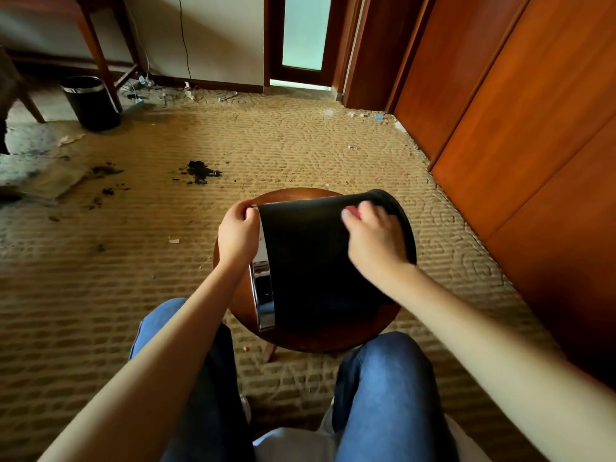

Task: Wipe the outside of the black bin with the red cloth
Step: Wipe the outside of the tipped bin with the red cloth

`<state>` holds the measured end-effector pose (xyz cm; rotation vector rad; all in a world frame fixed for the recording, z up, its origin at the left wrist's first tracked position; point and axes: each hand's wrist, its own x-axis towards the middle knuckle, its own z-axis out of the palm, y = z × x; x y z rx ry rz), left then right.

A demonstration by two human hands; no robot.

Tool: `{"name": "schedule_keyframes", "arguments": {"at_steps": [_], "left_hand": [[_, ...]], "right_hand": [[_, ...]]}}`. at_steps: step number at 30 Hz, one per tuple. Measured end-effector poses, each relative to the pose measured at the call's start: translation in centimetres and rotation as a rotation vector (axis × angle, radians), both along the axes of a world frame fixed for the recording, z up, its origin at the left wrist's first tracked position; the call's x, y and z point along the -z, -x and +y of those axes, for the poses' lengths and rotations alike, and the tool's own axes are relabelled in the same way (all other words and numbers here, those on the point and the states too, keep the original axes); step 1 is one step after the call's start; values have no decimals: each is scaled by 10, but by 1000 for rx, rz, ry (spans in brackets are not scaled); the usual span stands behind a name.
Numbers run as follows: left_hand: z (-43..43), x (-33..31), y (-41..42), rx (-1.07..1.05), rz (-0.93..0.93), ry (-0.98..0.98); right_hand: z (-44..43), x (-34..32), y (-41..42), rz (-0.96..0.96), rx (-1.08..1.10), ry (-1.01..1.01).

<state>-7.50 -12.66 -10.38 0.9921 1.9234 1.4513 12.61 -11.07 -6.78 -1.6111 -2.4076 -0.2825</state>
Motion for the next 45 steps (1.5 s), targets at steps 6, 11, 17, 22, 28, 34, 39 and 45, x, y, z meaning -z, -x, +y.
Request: {"name": "schedule_keyframes", "arguments": {"at_steps": [6, 11, 17, 22, 28, 34, 39, 45], "left_hand": [[19, -7, 12, 22, 46, 95], [24, -6, 17, 48, 42, 106], [24, -6, 17, 47, 25, 91], [25, -8, 18, 38, 31, 106], [24, -8, 20, 48, 40, 115], [20, -8, 19, 73, 36, 100], [14, -8, 14, 84, 89, 80], [3, 4, 7, 49, 95, 13]], "right_hand": [[-56, 28, 78, 21, -406, -129], [-21, 30, 5, -139, -470, -209], [22, 16, -71, 310, 211, -10], [-8, 34, 14, 231, -31, -281], [-51, 81, 24, -191, -770, -343], [10, 67, -86, -205, -565, -442], [32, 36, -82, 23, -94, -327], [-12, 32, 28, 212, -228, -116]]}}
